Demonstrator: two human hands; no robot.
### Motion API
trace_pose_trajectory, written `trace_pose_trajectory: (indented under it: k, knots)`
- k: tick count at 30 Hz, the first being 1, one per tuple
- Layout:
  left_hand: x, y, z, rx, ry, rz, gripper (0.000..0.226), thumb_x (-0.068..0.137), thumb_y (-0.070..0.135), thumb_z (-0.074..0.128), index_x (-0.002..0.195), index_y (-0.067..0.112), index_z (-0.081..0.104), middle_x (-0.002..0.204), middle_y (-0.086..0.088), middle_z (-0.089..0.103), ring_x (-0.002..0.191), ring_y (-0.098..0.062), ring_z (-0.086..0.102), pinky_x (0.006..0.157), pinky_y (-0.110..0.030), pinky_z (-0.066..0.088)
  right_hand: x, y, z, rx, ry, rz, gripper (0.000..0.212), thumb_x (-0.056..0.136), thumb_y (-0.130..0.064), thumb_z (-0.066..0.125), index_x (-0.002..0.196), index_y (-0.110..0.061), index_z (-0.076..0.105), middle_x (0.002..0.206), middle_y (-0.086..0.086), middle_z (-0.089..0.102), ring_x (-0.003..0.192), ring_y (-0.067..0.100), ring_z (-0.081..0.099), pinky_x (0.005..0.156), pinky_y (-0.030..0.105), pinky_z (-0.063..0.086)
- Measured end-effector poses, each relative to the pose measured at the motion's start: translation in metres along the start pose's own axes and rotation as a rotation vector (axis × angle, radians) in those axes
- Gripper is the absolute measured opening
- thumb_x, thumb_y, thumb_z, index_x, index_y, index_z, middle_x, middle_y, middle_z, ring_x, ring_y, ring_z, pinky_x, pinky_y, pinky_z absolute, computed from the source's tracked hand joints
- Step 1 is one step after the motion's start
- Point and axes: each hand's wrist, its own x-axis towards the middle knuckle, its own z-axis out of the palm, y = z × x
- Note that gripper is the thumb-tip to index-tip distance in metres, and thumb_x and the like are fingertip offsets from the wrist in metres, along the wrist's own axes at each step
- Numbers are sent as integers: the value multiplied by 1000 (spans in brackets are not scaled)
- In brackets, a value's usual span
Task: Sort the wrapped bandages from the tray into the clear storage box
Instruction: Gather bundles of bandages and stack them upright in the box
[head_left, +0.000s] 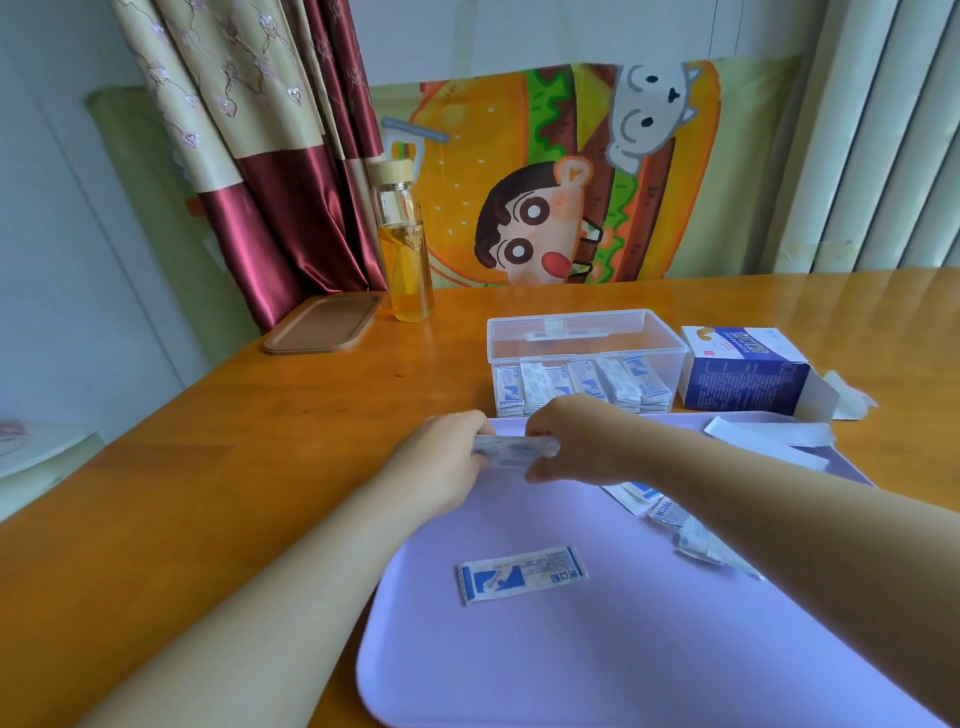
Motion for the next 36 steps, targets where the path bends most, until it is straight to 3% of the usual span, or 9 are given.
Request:
trace_pose_trajectory:
  k: [5,8,13,19,22,27,30,33,36]
  knots:
    - [-2,-5,8,-72,38,-11,14,94,10,50,100,20,56,104,0,59,89,-18,53,67,-26,36,-8,7,4,66,19,28,25,85,-29,65,67,-20,50,61,-3,44,49,8,38,45,21,27]
    - [-1,-5,13,-107,30,-20,22,95,9,47,112,20,57,118,0,56,100,-18,53,74,-24,39,-10,7,7,112,35,62,12,84,-28,66,84,-17,62,67,-3,47,55,9,41,46,20,28]
    - [3,-6,21,-39,7,23,37,97,8,44,132,19,48,139,1,44,131,-13,36,101,-17,28,-10,8,10,164,26,82,28,85,-30,66,109,-15,67,99,1,64,82,15,52,66,23,39]
    - [6,-3,26,-23,-9,13,39,99,10,42,135,22,45,143,2,40,130,-14,37,101,-18,28,-8,9,11,220,29,103,27,85,-23,65,111,-16,67,107,5,67,89,20,59,71,25,43]
    - [8,2,28,15,-14,16,42,99,9,39,138,24,43,143,2,39,130,-15,36,101,-20,30,-7,7,14,220,43,92,28,84,-21,65,112,-17,66,107,4,66,83,18,55,63,23,40]
    - [8,3,31,93,-72,46,39,97,3,36,131,22,43,131,-1,41,124,-20,35,100,-30,34,-5,12,16,264,104,93,17,84,-16,63,99,-14,70,94,5,67,71,16,52,53,18,38]
    - [2,6,24,154,-40,92,18,97,6,35,106,17,44,114,-5,50,110,-26,46,87,-36,39,-5,15,11,322,228,52,11,84,-12,59,85,-18,68,79,0,64,61,8,53,52,16,39]
    - [-5,15,5,-4,57,145,9,99,15,35,96,14,43,84,-4,57,82,-31,56,68,-44,42,-8,13,-10,487,384,-8,11,86,-13,60,78,-20,64,70,-10,60,51,-3,50,50,9,35]
    - [-3,35,-21,-190,135,161,14,101,22,33,87,23,37,75,-3,57,71,-27,56,58,-41,41,-11,6,-38,717,457,-40,4,87,-9,63,84,-12,65,72,-2,66,57,2,60,58,21,51]
